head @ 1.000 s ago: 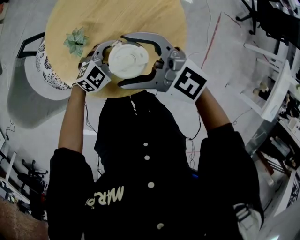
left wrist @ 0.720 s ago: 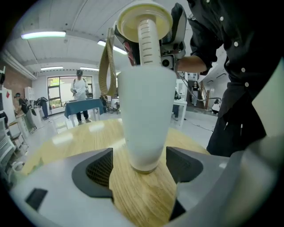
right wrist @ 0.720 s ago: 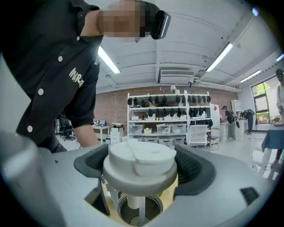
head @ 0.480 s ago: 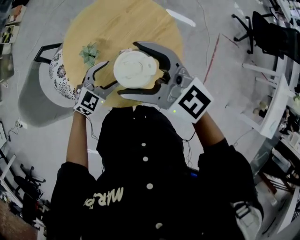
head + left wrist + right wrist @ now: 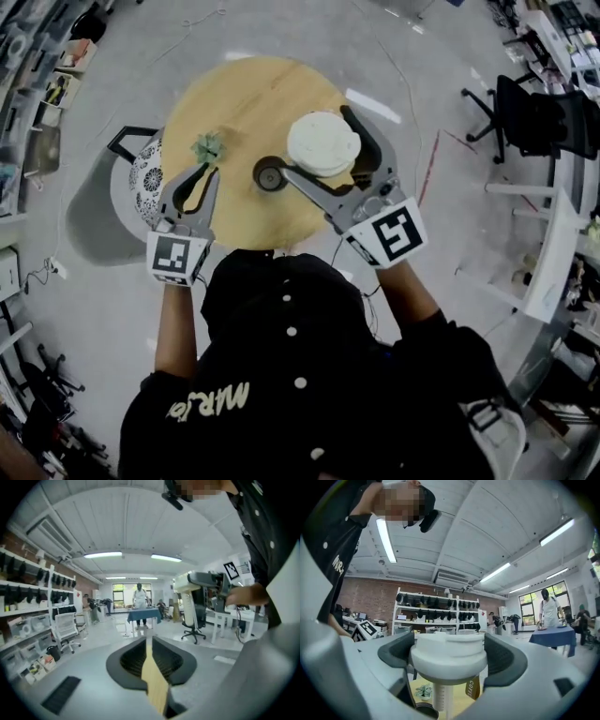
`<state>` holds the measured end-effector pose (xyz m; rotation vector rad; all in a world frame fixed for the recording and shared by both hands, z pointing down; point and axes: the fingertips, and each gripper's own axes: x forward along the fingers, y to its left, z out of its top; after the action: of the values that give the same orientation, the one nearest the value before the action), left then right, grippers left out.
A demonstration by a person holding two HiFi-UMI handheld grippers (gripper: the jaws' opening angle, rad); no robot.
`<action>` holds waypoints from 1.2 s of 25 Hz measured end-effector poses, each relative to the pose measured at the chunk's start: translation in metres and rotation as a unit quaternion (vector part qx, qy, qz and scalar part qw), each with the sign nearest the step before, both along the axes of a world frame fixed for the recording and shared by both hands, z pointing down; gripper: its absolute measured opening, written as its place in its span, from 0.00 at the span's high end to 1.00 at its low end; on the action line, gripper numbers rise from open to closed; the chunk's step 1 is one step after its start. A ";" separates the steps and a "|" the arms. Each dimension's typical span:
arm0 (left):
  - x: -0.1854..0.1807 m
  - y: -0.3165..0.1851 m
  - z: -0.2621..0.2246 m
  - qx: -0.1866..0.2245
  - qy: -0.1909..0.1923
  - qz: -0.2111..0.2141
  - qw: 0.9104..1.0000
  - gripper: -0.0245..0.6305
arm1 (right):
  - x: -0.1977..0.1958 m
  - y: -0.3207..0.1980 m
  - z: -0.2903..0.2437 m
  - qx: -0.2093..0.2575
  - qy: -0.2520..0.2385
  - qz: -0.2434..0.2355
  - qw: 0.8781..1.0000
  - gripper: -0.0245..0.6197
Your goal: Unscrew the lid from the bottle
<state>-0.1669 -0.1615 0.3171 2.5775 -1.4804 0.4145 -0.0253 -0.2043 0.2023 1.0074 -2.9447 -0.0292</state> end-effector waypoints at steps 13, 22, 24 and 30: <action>-0.036 0.033 -0.149 0.084 0.026 -0.163 0.983 0.96 | 0.057 0.023 -0.057 0.055 -0.012 0.085 0.995 0.24; -0.044 0.057 -0.172 0.116 0.025 -0.189 0.975 0.96 | 0.072 0.043 -0.071 0.067 -0.016 0.097 0.993 0.24; -0.042 0.058 -0.172 0.118 0.021 -0.188 0.975 0.96 | 0.075 0.046 -0.072 0.068 -0.015 0.098 0.993 0.24; -0.036 0.059 -0.173 0.125 0.013 -0.180 0.976 0.96 | 0.075 0.050 -0.072 0.064 -0.008 0.099 0.993 0.24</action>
<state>-0.2026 -0.1022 0.1444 2.3930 -2.0524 0.1552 0.0495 -0.1539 0.1308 1.3186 -2.8712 -0.2079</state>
